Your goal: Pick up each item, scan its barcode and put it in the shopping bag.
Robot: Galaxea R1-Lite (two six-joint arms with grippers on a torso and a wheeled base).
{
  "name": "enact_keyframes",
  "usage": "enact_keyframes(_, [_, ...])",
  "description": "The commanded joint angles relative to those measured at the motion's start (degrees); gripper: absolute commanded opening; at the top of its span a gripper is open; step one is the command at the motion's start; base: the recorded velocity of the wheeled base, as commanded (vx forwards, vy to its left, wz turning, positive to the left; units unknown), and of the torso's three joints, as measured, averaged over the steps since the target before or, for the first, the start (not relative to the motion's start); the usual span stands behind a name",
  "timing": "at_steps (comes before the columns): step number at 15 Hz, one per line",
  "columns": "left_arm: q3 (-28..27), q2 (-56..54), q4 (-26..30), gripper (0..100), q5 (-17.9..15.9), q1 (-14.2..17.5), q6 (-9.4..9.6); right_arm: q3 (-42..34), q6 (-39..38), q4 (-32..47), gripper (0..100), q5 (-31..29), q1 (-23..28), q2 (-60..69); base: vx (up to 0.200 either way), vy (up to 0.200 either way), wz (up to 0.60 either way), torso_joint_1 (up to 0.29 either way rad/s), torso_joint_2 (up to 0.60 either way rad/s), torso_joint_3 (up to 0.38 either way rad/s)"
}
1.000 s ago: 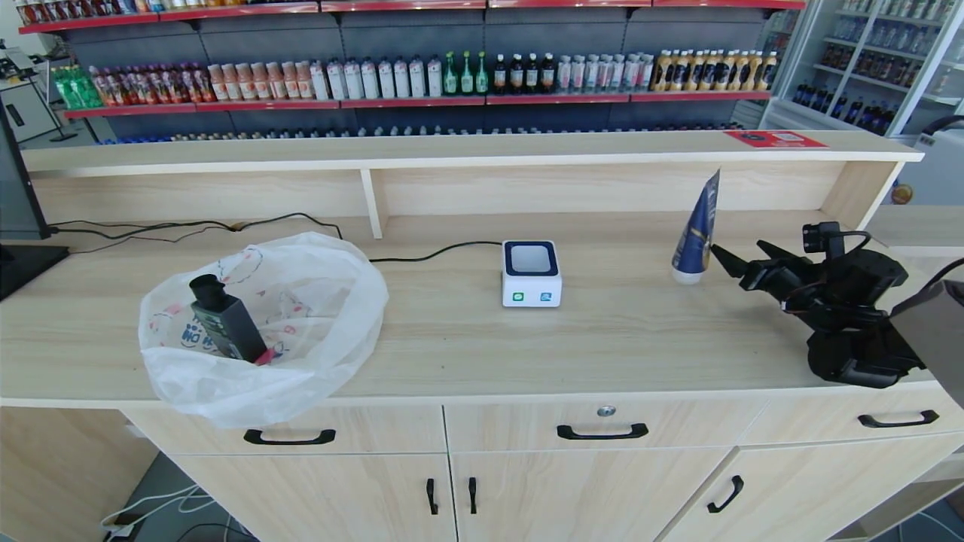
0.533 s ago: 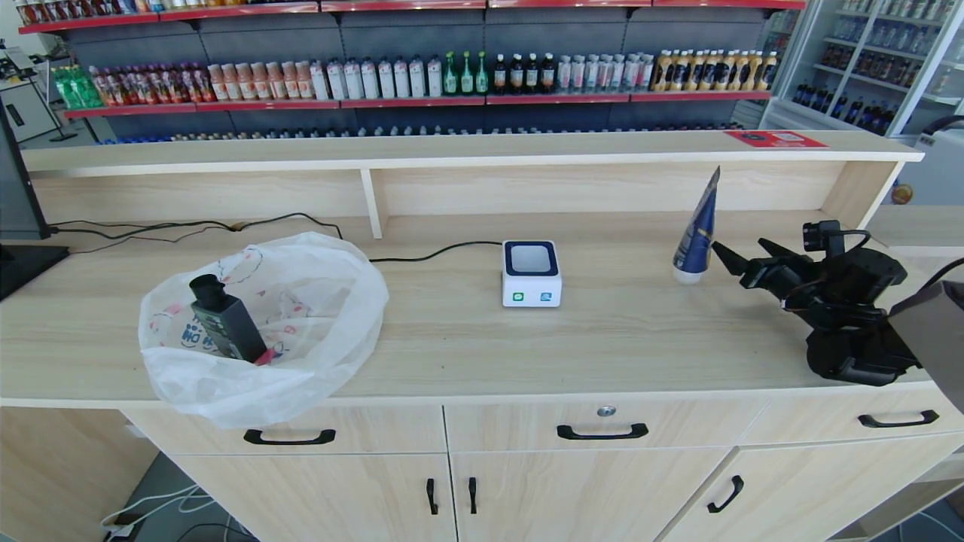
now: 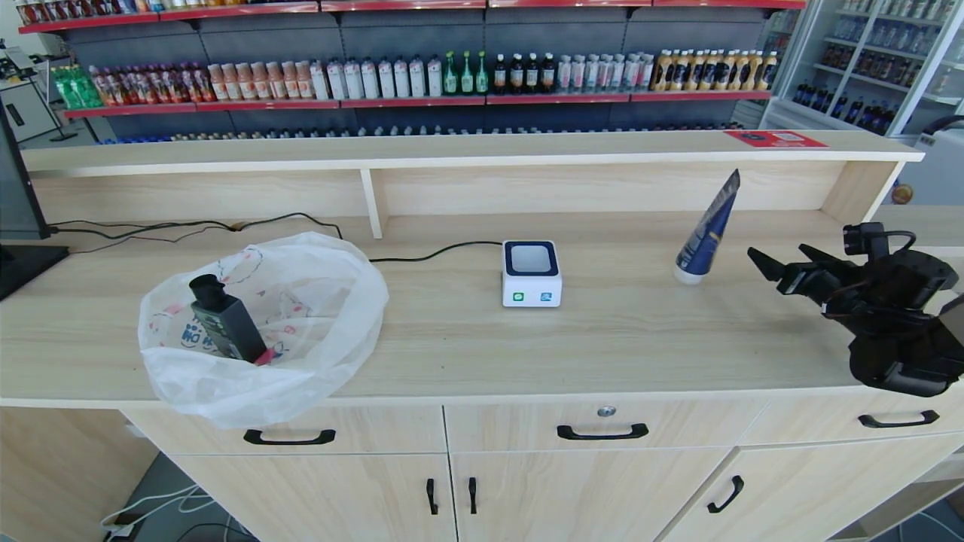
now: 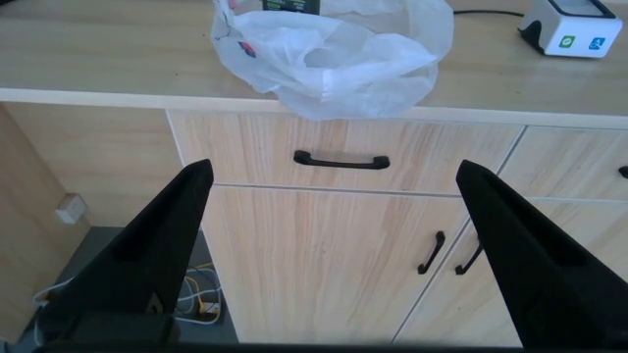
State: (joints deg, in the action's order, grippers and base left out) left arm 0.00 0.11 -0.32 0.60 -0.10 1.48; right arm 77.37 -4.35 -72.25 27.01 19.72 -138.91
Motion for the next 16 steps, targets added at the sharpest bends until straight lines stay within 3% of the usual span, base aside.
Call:
enact_keyframes(1, [0.0, -0.02, -0.03, 100, 0.02, 0.01, 0.02, -7.85, 0.22, -0.08, 100, 0.32, 0.05, 9.01, 0.0, 0.0, 0.0, 0.0, 0.0, 0.0])
enact_keyframes(3, [0.0, -0.02, -0.03, 100, 0.02, 0.01, -0.07, -12.77, 0.05, 0.01, 100, 0.32, -2.5, 14.81, 0.0, 0.0, 0.0, 0.0, 0.0, 0.0])
enact_keyframes(8, [0.0, -0.02, -0.03, 100, 0.02, 0.01, 0.02, -13.13, -0.31, 0.97, 100, -2.23, -11.81, 17.97, 0.0, 0.0, 0.0, 0.0, 0.0, 0.0])
enact_keyframes(11, [0.0, -0.02, -0.03, 100, 0.02, 0.01, 0.81, -12.86, -0.22, 1.77, 100, -5.48, -12.96, 17.18, 0.0, 0.0, 0.0, 0.0, 0.0, 0.0])
enact_keyframes(13, [0.0, -0.02, -0.03, 100, -0.07, 0.01, 2.66, -12.95, -0.31, 1.68, 100, -7.68, -14.1, 15.69, 0.0, 0.0, 0.0, 0.0, 0.0, 0.0])
enact_keyframes(16, [0.0, -0.02, -0.03, 100, -0.07, 0.01, 2.66, -12.33, -0.75, 1.24, 100, -9.0, -15.51, 11.65, 0.0, 0.0, 0.0, 0.0, 0.0, 0.0])
